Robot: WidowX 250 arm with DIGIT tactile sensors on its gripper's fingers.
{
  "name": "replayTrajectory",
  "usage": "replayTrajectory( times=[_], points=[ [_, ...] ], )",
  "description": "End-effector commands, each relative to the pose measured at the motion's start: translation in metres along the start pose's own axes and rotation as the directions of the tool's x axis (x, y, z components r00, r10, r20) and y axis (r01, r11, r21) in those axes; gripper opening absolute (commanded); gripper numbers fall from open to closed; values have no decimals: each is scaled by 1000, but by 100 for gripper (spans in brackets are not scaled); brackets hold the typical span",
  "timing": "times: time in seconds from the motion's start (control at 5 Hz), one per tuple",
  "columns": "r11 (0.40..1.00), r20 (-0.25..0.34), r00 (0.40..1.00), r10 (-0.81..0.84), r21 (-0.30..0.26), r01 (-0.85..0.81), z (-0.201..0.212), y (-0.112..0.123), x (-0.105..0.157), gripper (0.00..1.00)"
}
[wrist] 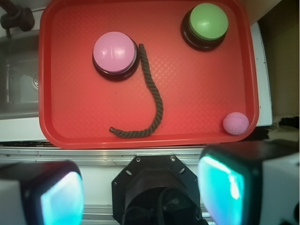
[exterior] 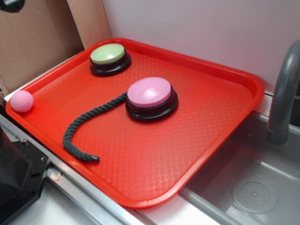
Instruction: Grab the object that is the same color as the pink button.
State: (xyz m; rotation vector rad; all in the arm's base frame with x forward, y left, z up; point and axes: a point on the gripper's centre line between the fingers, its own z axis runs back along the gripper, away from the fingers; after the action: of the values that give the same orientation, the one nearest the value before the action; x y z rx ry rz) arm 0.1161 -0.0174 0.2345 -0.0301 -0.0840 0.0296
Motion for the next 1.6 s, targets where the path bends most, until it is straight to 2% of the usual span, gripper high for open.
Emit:
replayTrajectory(
  times=[0.0, 0.2, 0.4, 0.6, 0.8, 1.0, 1.4],
  points=[
    [1000, 0, 1000, 0, 0, 0, 0, 0, 0, 100],
    [992, 13, 992, 129, -6, -129, -3, 15, 6, 100],
    [932, 47, 932, 360, -60, -357, -20, 41, 13, 100],
    [827, 69, 824, 562, -34, -562, -45, 70, 20, 100],
    [680, 92, 675, 732, -55, -731, -67, 97, 22, 100],
    [546, 122, 544, 830, 20, -838, -92, 116, 20, 100],
    [361, 227, 385, 894, 144, -922, -131, 136, 5, 100]
  ],
)
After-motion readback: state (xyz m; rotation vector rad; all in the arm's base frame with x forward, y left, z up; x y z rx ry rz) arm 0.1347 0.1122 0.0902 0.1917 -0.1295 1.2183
